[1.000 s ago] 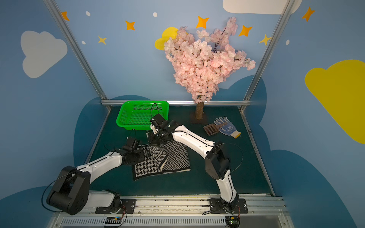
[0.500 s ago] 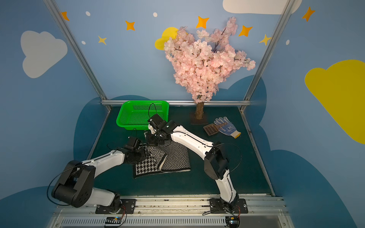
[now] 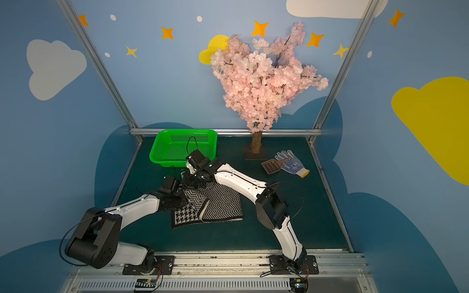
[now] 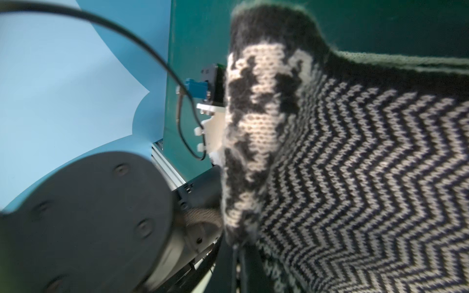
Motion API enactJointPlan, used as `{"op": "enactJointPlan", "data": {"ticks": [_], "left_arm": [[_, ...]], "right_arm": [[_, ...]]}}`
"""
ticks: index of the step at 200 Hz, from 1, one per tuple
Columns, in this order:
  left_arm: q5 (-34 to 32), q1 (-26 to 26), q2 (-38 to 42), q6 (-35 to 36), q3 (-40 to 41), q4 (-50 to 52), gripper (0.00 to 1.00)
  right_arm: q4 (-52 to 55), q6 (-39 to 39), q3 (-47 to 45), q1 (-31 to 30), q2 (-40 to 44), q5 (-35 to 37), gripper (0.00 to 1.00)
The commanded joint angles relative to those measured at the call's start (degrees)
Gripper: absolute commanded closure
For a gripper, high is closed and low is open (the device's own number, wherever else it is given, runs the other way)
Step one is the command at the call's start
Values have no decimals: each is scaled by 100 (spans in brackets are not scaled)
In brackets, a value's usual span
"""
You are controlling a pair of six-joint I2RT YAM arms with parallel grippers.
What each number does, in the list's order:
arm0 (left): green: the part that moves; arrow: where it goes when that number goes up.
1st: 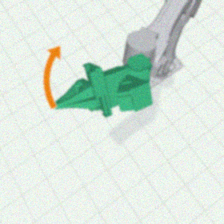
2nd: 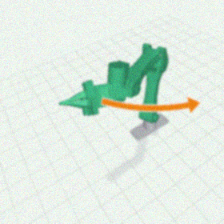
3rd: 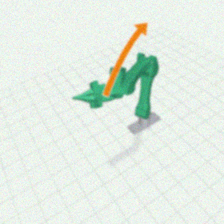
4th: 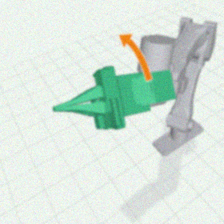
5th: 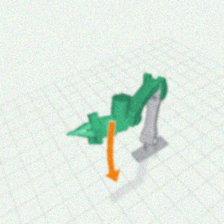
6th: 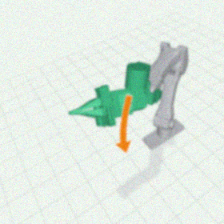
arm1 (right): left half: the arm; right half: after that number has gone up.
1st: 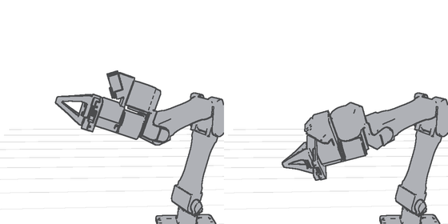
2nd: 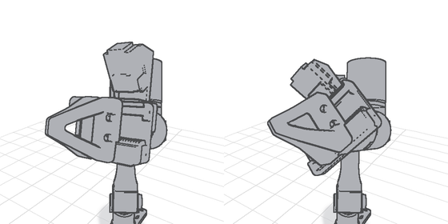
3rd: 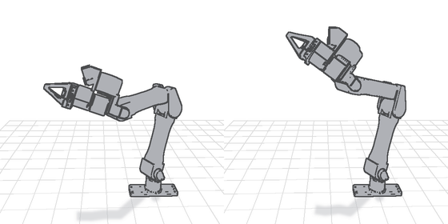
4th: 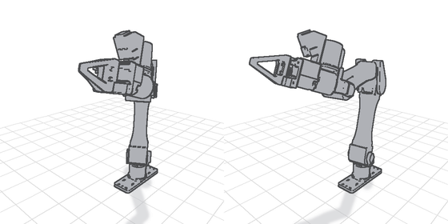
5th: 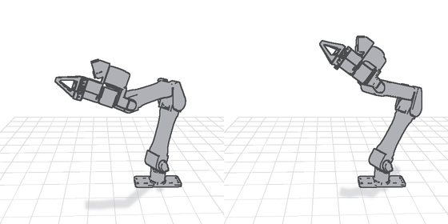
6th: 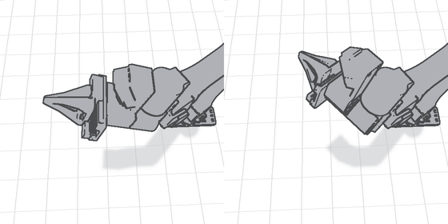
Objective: Roll up the scarf and place it into the basket
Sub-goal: Fold the scarf at the center of the board.
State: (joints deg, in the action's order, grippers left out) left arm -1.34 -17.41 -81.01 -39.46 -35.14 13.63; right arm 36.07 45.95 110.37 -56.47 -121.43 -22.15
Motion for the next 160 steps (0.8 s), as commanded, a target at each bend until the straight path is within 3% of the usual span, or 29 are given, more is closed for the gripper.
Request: {"op": "enactJointPlan", "data": {"ticks": [1,57,77,99,107,130,160], "left_arm": [[99,2,238,-60,148,263,92],[-63,9,1445,-206,243,1040,67],[-452,33,2191,-203,257,1578,61],[-855,92,3033,-103,197,2231,56],[-953,119,3280,-64,136,2481,55],[-821,143,3725,-71,116,2662,54],[-113,134,3671,-134,255,2157,54]], "right_arm": [[-385,132,-185,-14,-79,-72,100],[-914,411,-329,-44,-431,-143,100],[-1186,515,-433,-87,-555,-222,82],[-1720,486,-644,-183,-511,-309,31],[-1961,481,-759,-214,-422,-298,18],[-2278,458,-746,-153,-248,-409,9],[-1160,-169,-709,232,345,87,9]]}}
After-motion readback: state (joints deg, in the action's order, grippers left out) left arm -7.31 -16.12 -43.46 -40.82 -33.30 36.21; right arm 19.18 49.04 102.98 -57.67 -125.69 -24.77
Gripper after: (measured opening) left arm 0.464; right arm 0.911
